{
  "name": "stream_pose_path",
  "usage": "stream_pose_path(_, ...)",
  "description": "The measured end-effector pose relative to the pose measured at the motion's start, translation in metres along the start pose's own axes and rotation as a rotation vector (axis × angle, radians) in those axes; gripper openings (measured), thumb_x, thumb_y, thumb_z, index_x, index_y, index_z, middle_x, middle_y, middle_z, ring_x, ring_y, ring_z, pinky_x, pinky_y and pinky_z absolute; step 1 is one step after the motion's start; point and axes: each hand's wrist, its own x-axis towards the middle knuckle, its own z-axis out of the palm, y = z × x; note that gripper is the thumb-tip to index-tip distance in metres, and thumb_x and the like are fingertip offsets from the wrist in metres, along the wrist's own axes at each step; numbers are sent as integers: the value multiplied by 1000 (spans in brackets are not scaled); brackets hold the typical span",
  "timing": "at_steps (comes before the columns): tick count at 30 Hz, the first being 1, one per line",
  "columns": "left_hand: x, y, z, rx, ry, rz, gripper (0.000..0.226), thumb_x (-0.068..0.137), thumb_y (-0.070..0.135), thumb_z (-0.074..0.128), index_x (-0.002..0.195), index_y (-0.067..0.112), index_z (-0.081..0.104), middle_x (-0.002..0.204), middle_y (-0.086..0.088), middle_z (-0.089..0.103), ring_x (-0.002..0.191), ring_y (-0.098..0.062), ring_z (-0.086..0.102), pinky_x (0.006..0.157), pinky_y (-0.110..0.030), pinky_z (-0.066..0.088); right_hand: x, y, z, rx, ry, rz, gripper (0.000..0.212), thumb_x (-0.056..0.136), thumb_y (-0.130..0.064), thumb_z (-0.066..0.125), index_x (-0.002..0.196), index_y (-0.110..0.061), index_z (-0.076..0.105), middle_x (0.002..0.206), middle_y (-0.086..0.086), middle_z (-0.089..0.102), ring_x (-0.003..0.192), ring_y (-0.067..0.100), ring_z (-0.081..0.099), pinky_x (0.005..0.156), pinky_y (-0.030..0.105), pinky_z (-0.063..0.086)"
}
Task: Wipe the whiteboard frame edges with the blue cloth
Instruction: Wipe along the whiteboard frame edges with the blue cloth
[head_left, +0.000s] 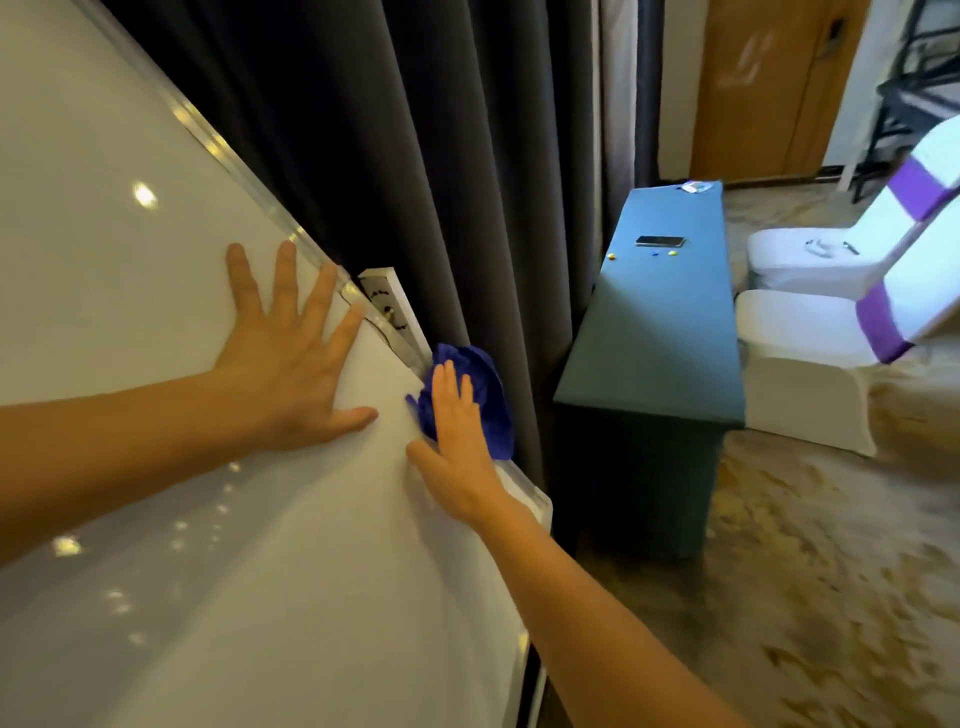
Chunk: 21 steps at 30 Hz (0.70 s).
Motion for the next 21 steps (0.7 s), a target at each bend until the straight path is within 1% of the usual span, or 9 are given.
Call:
stream_pose_path(1, -2, 3, 1, -10, 2, 25, 116, 62, 92, -3, 154, 22, -11, 162, -23, -18, 141, -58, -19, 104, -80, -3, -2, 21, -4, -41, 27, 2, 91, 83, -45, 47, 144, -57, -19, 157, -27, -25, 148, 10, -22, 117, 34, -14)
stream_pose_path(3, -5, 11, 4, -20, -5, 70, 118, 61, 92, -5, 155, 20, -10, 162, -21, -18, 140, -59, -22, 103, -80, -5, -7, 62, -14, -43, 63, 206, 79, 97, -32, 49, 154, -39, -5, 165, -11, -13, 152, 22, -14, 122, 45, -9)
stream_pose_path(5, -8, 21, 6, -18, -20, 85, 121, 59, 93, -6, 155, 19, -10, 162, -21, -18, 139, -60, -24, 101, -82, -6, -9, 78, -19, -13, 32, 407, 73, 102, -38, 46, 157, -25, 0, 168, 0, -4, 153, 26, -10, 122, 52, -5)
stream_pose_path(6, -9, 28, 5, -13, -33, 90, 122, 58, 94, -7, 155, 20, -11, 162, -22, -19, 138, -60, -25, 100, -83, -6, -9, 75, -18, -11, 10, 417, 76, 100, -49, 43, 157, -25, -2, 168, 1, -5, 153, 26, -11, 122, 52, -5)
stream_pose_path(10, -12, 47, 8, 26, -74, 142, 123, 54, 96, -10, 152, 22, -21, 159, -23, -26, 134, -63, -30, 98, -85, -10, 0, 21, 0, -8, -35, 69, 90, 75, -91, 25, 141, -54, -24, 160, -17, -27, 145, 12, -31, 118, 42, -16)
stream_pose_path(12, -13, 50, 6, 37, -90, 143, 124, 54, 97, -10, 151, 21, -23, 159, -23, -27, 133, -64, -31, 98, -85, -13, 0, 3, 6, -26, -16, -62, 85, 80, -89, 29, 136, -63, -30, 153, -29, -35, 141, 1, -37, 113, 36, -18)
stream_pose_path(14, -11, 52, 5, 55, -107, 139, 125, 54, 96, -9, 150, 19, -24, 158, -24, -27, 133, -64, -31, 98, -84, -14, -2, 16, 2, -65, -6, -106, 88, 87, -81, 34, 141, -55, -30, 155, -29, -33, 141, -1, -34, 114, 36, -16)
stream_pose_path(19, -20, 72, 5, 26, -155, 205, 127, 57, 98, -2, 151, 14, -23, 158, -23, -30, 134, -62, -31, 99, -85, -13, -26, 96, -27, 9, -111, 338, 89, 94, -68, 35, 154, -25, -15, 165, -2, -20, 150, 16, -22, 123, 42, -8)
stream_pose_path(21, -28, 88, 9, -2, -156, 265, 124, 61, 97, 1, 150, 14, -25, 155, -24, -33, 132, -63, -34, 99, -84, -12, -31, 97, -29, 43, -138, 338, 91, 91, -73, 33, 153, -28, -16, 164, -5, -23, 149, 16, -24, 122, 42, -9)
